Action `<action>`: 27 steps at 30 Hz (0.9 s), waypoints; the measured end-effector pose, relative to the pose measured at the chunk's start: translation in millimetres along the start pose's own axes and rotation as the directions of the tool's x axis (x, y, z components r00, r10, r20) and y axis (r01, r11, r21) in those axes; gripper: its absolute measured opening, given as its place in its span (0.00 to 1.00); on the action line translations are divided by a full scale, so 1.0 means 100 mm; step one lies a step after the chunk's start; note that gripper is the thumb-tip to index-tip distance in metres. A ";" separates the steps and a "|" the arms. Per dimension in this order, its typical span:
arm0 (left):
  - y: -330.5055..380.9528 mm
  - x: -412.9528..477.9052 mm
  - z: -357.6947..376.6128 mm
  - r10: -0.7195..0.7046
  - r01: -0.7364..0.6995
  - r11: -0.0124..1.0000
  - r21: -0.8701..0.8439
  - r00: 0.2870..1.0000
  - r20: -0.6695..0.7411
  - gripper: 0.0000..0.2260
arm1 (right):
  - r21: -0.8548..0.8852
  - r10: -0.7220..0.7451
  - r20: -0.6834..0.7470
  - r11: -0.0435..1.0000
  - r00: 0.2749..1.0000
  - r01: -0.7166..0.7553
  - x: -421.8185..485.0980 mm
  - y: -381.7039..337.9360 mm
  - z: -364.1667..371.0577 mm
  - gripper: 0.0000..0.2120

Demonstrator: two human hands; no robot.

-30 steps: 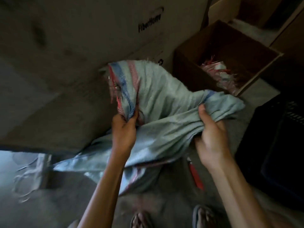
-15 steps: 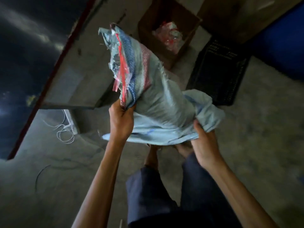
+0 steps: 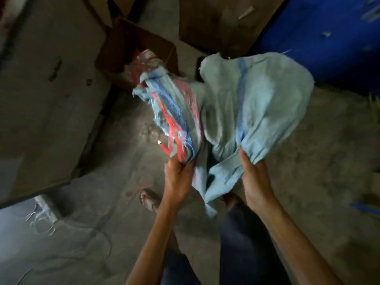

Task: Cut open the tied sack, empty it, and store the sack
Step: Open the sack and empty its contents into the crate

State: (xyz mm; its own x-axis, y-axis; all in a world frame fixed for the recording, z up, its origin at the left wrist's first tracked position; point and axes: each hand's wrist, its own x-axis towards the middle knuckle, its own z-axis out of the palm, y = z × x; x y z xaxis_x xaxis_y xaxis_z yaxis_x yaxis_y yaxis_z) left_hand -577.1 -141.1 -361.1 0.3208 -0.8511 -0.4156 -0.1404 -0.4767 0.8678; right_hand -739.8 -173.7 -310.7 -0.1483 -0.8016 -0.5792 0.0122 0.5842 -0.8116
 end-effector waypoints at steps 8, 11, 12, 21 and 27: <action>-0.72 1.90 1.99 -0.058 0.054 0.991 0.124 0.998 0.032 0.10 | -0.300 -0.327 0.117 0.889 0.938 0.347 2.50 0.26 -0.61 0.20; -1.13 2.75 2.57 -0.010 -0.017 0.978 0.208 0.992 0.129 0.12 | -0.501 -0.270 0.177 0.803 0.946 0.323 3.76 0.66 -0.59 0.21; -1.24 2.99 2.75 -0.003 -0.032 0.971 0.238 0.989 0.148 0.15 | -0.577 -0.197 0.209 0.766 0.958 0.283 4.13 0.85 -0.56 0.23; -2.38 4.01 3.23 -0.022 -0.030 0.703 0.711 0.998 0.063 0.34 | -0.832 -0.251 0.096 0.511 0.963 0.216 5.41 2.66 -0.72 0.35; -3.07 3.72 3.06 -0.284 -0.357 0.390 0.849 0.830 0.480 0.20 | -0.921 0.331 0.379 0.222 0.864 0.319 5.05 3.60 -0.93 0.24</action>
State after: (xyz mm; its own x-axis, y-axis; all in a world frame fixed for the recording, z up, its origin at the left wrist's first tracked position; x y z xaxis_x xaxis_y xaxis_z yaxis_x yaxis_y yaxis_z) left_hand -701.3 -378.4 -865.1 -0.1434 -0.6763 -0.7225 -0.9643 -0.0689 0.2558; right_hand -902.1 -356.5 -888.4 0.2506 -0.5481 -0.7980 -0.9558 -0.0090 -0.2940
